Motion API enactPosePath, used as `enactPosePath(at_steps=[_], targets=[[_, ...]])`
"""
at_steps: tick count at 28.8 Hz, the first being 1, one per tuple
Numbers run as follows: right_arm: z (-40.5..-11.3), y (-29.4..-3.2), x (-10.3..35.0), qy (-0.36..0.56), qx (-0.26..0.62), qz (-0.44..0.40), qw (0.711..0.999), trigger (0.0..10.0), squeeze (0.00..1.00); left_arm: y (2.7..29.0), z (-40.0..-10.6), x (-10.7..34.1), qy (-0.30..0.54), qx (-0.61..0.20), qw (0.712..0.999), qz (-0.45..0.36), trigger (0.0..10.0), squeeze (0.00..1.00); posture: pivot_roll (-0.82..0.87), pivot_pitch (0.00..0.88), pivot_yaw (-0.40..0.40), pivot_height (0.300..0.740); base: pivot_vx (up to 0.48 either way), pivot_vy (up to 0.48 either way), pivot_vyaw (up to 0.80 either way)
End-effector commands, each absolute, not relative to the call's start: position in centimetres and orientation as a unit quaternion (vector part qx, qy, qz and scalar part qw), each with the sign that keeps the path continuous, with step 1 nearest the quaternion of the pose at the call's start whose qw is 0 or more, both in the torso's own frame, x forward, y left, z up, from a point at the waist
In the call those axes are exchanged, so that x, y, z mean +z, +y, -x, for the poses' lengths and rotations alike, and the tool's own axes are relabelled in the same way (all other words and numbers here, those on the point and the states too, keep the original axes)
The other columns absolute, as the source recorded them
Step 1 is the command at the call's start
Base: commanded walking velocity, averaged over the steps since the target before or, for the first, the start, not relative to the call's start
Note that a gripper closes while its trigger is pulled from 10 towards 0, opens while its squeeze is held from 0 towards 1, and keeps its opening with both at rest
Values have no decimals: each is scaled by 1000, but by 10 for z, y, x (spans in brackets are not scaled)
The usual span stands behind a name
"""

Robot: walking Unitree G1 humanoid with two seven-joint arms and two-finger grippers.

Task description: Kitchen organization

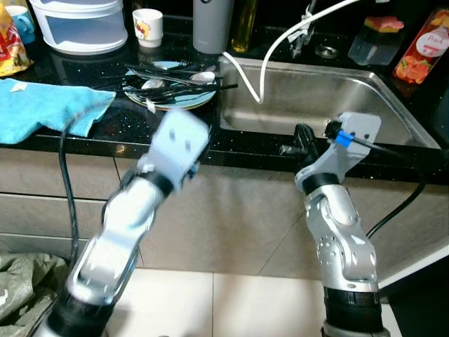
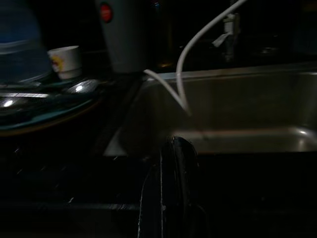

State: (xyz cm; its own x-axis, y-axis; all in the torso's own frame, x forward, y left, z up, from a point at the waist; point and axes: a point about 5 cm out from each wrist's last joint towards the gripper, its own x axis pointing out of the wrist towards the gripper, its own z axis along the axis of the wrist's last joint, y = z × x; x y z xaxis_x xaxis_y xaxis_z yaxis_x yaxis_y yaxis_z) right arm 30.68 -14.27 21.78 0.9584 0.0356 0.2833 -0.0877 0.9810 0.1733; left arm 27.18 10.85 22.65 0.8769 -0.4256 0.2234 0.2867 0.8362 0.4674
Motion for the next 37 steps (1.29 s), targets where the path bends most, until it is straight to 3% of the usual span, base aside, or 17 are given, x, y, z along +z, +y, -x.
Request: enactPosePath(at_steps=[1,2,7,12,18,20,22,23,28,37], targets=[[-303,-147,215,-136,25,-79,987,10000,0,121,-275,215,-96,-147,972,-158,10000,0,231,71,-58,740,0,0,0],[-301,-149,214,-135,22,-74,988,10000,0,130,-278,210,-69,-114,982,-133,10000,0,224,72,-58,740,0,0,0],[-299,-163,218,-143,-1,-58,988,10000,0,139,-292,221,-95,-80,987,-102,10000,0,212,71,-68,740,0,0,0],[-301,-167,228,-158,-5,-55,986,10000,0,133,-304,231,-104,-81,989,-65,10000,0,207,66,-74,740,0,0,0],[-304,-166,241,-179,-1,-55,982,10000,0,123,-317,236,-73,-88,990,-86,10000,0,202,61,-79,740,0,0,0],[-305,-164,245,-186,2,-58,981,10000,0,121,-323,246,-81,-88,982,-143,10000,0,202,61,-79,740,0,0,0],[-305,-164,245,-186,2,-58,981,10000,0,121,-323,246,-81,-88,982,-143,10000,0,202,61,-79,740,0,0,0],[-307,-160,248,-190,7,-62,980,10000,0,121,-327,259,-109,-88,963,-232,10000,0,212,58,-77,740,0,0,0],[-308,-155,250,-194,14,-67,979,10000,0,122,-332,273,-140,-87,938,-305,10000,0,216,61,-73,740,0,0,0],[-308,-156,256,-202,10,-113,973,10000,0,120,-330,294,-156,-108,970,-150,10000,0,219,65,-71,740,0,0,0]])
